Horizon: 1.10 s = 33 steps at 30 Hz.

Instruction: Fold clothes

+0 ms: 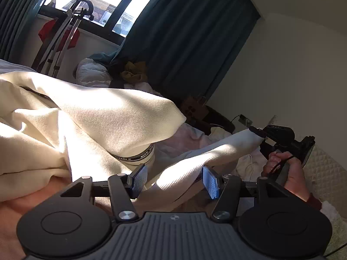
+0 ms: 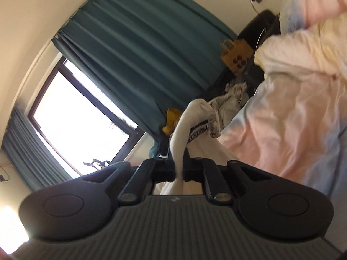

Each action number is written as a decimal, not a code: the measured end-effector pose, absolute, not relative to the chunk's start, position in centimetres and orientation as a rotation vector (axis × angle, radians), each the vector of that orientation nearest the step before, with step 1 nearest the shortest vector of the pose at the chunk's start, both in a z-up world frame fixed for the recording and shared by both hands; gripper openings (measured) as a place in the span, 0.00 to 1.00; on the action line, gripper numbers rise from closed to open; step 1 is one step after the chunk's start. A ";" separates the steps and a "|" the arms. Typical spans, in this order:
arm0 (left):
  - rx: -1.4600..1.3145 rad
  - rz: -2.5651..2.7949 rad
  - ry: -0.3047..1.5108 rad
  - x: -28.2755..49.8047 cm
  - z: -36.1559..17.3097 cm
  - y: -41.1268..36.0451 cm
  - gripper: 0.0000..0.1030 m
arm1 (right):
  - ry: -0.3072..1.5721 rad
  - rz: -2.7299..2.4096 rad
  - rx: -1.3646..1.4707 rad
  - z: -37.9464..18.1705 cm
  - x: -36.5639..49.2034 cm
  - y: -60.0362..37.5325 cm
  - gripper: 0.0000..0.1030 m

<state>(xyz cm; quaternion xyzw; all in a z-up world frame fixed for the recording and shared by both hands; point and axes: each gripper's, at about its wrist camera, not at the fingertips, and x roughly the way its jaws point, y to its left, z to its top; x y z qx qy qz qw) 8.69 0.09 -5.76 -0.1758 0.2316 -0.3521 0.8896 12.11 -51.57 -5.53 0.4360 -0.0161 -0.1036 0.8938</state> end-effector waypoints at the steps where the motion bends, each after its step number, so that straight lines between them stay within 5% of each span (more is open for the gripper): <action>1: -0.369 -0.740 0.491 8.4 -5.8 -0.1 0.64 | -0.044 -0.250 0.909 -5.7 10.9 -52.3 0.08; 15: -0.764 -0.153 0.818 8.1 -9.4 10.2 0.72 | 0.191 -0.601 1.139 -12.4 3.5 -57.8 0.08; 26: -1.231 0.230 0.668 11.5 -15.2 20.0 0.71 | 0.195 -0.604 1.078 -12.0 4.0 -56.7 0.08; 29: -1.327 0.250 0.612 12.2 -15.9 21.5 0.65 | 0.190 -0.602 1.076 -12.0 4.4 -56.7 0.08; 31: -1.313 0.284 0.616 12.4 -15.9 22.0 0.33 | 0.186 -0.601 1.074 -12.0 4.6 -56.7 0.08; 33: -1.330 0.280 0.615 11.7 -15.9 23.0 0.27 | 0.183 -0.600 1.073 -12.1 4.8 -56.6 0.09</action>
